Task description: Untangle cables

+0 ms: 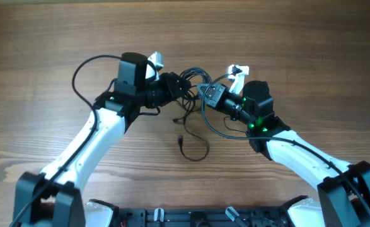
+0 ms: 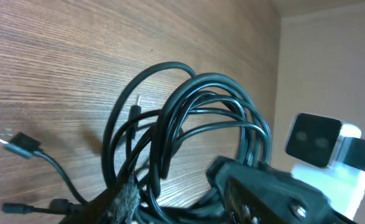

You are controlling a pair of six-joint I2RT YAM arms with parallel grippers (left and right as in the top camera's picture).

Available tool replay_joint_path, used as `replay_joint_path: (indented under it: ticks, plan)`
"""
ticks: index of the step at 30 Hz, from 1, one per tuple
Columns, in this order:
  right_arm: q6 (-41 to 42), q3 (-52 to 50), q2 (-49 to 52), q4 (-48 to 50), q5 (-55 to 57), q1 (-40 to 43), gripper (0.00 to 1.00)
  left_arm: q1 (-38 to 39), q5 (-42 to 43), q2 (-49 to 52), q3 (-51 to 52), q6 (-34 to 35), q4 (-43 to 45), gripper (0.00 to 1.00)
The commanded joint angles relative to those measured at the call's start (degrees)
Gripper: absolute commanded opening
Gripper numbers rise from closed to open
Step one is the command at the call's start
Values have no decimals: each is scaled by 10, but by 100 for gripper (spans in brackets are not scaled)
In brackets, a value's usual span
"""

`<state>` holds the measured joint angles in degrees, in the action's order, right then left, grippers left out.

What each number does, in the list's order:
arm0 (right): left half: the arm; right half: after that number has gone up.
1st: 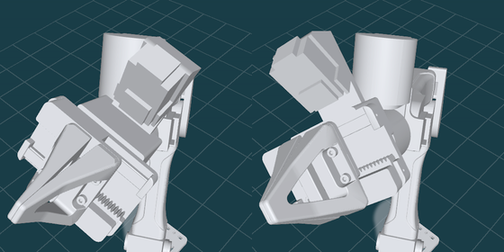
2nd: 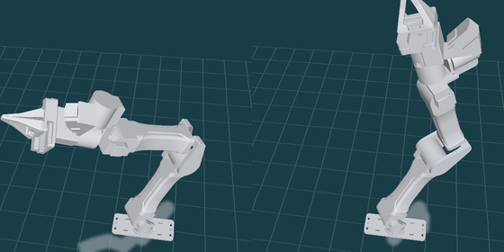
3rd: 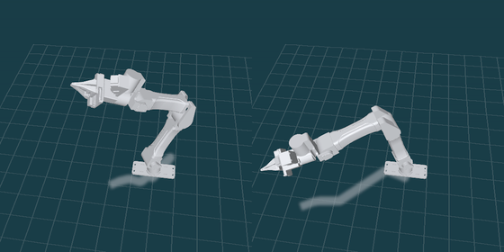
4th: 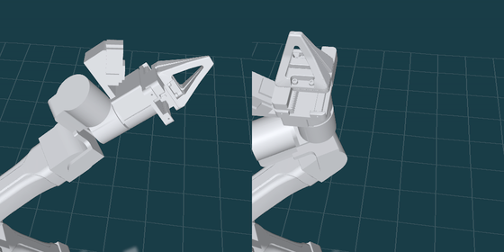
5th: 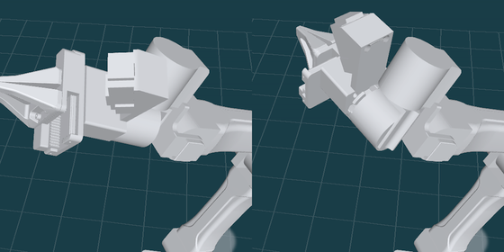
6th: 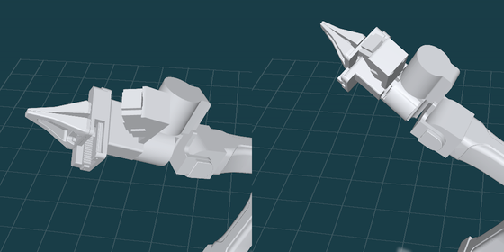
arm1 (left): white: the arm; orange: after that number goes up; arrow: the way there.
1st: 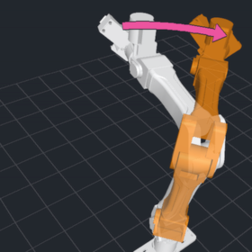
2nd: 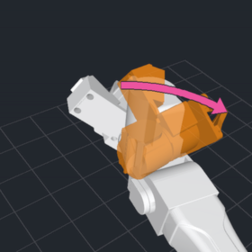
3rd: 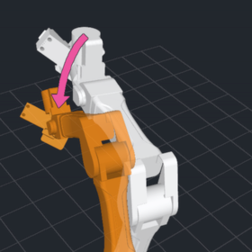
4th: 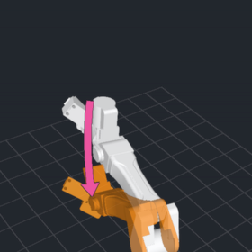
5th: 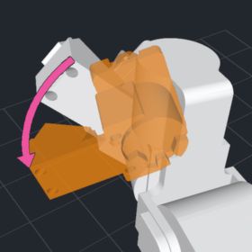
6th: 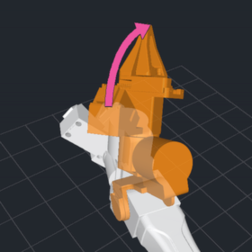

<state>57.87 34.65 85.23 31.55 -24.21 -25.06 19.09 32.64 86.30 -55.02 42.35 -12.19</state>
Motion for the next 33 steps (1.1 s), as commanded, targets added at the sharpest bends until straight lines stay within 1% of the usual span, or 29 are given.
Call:
replay_joint_path:
  ticks: [1, 5, 9, 11, 12, 14, 17, 20, 21, 26, 27, 28, 29, 33]
  plan:
    - [6, 2, 4, 8, -17, -2, 4, 18, 20, 22, -4, 6, 40, 47]
    - [5, 2, 4, 8, -29, -2, 4, 20, 20, 22, -4, 6, 59, 46]
    - [-5, 2, 4, 8, -38, -2, 4, 21, 20, 22, -4, 6, 72, 31]
    - [-9, 2, 4, 8, -44, -2, 4, 21, 20, 22, -4, 6, 78, 24]
    - [-9, 2, 4, 8, -45, -2, 5, 21, 20, 22, -4, 6, 78, 23]
    - [-9, 2, 4, 8, -49, -2, 4, 21, 20, 24, -4, 6, 77, 23]
    - [-9, 2, 4, 8, -60, -2, 5, 21, 20, 36, -4, 6, 77, 26]
    - [-9, 2, 4, 8, -66, -2, 5, 21, 17, 51, -4, 5, 78, 35]
    - [-10, 2, 4, 8, -68, -2, 4, 20, 11, 55, -4, 6, 78, 35]
    - [-33, 2, 4, 9, -89, -2, 4, 20, -4, 57, -4, 5, 96, 22]
    - [-39, 2, 4, 9, -92, -2, 5, 20, -4, 57, -4, 5, 103, 13]
    - [-39, 2, 4, 9, -94, -2, 5, 20, -4, 57, -4, 5, 104, 8]
    - [-39, 2, 4, 9, -94, -2, 5, 20, -4, 57, -4, 5, 103, 4]
    - [-38, 2, 4, -3, -66, -2, 4, 4, 3, 53, -4, -1, 117, 4]
